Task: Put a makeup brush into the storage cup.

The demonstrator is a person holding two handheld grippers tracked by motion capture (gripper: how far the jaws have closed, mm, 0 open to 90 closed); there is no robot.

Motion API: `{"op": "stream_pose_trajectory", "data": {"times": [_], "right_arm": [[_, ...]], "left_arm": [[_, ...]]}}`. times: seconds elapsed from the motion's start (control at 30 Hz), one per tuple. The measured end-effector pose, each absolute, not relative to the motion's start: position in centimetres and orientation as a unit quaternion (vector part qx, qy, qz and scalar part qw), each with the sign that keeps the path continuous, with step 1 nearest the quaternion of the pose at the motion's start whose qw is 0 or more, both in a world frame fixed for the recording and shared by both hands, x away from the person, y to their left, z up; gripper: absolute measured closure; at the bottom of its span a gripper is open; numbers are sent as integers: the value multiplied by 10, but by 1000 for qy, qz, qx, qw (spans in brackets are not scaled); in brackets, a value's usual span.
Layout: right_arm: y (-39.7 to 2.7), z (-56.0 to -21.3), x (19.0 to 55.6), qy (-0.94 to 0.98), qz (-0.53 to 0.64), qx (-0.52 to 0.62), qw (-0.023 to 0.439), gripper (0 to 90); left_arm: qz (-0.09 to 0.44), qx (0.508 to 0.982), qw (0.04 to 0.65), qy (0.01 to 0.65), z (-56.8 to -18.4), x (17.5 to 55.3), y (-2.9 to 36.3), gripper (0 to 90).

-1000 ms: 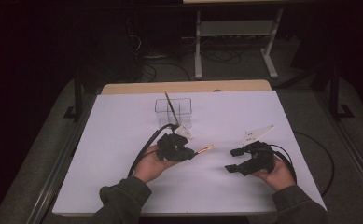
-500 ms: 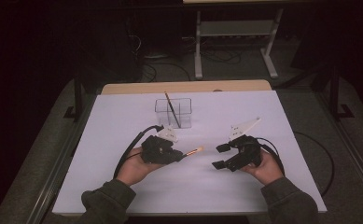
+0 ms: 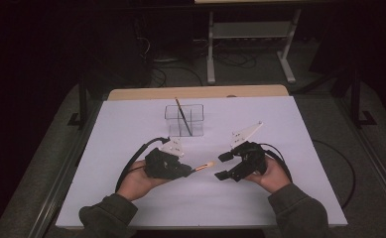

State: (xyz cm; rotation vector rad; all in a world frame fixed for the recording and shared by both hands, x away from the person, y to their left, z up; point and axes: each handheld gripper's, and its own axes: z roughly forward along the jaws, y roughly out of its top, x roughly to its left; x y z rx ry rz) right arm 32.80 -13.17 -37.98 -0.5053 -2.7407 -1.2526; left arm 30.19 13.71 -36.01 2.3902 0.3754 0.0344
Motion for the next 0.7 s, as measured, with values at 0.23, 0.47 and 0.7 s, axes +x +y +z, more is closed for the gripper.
{"op": "stream_pose_trajectory", "data": {"times": [0.23, 0.47, 0.7], "right_arm": [[-123, -377, 328, -898, -411, -148, 53, 297], [-117, -376, 328, -899, -413, -133, 63, 317], [-112, -379, 328, -899, -414, -120, 78, 371]], "left_arm": [[6, 925, 357, 130, -360, 300, 136, 832], [-1, 927, 359, 112, -360, 298, 134, 832], [-8, 927, 364, 96, -359, 297, 131, 832]]}}
